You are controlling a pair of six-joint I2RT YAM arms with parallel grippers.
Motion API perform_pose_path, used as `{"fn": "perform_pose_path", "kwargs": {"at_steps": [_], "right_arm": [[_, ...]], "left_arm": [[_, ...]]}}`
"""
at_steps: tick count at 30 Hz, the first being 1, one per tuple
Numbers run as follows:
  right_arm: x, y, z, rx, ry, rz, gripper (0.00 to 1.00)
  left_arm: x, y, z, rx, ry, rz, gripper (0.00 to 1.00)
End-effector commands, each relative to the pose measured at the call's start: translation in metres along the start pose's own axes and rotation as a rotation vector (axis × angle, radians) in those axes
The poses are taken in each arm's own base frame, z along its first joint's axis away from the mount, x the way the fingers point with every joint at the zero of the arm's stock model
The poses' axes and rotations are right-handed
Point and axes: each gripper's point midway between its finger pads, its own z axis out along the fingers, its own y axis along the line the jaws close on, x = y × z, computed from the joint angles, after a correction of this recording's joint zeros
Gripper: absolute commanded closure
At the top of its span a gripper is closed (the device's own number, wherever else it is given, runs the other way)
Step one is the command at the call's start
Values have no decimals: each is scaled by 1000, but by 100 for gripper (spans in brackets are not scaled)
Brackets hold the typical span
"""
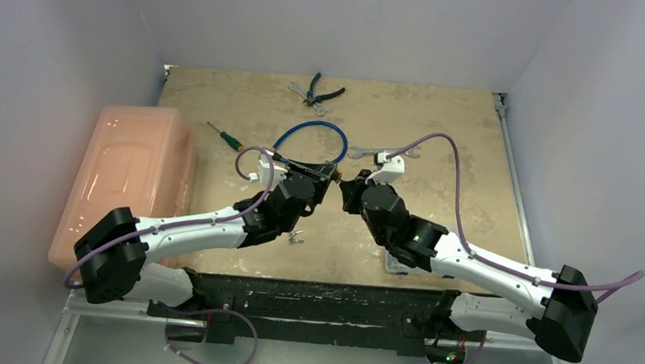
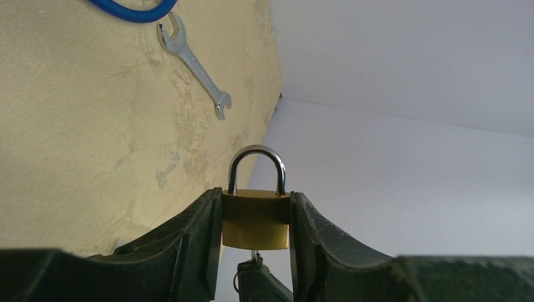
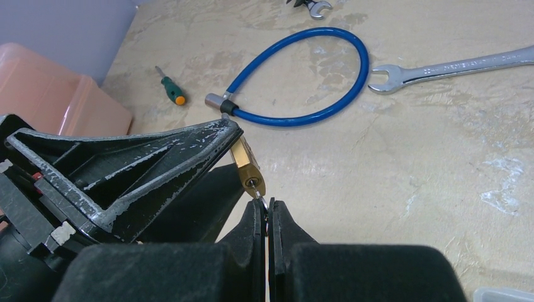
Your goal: Unlock with the key
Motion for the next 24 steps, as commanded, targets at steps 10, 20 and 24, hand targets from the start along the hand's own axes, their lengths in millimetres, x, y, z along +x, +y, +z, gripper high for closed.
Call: {"fn": "perform_pose_path", "kwargs": {"at_steps": [10, 20, 24], "right_arm": [[-28, 18, -10, -139, -112, 0, 100], [-34, 24, -14, -197, -147, -29, 100], [-33, 31, -16, -241, -149, -56, 100]], "left_arm": [[20, -34, -22, 93, 125, -87, 100], [25, -35, -24, 96, 152, -89, 100], [29, -34, -24, 94, 172, -88, 100]]}}
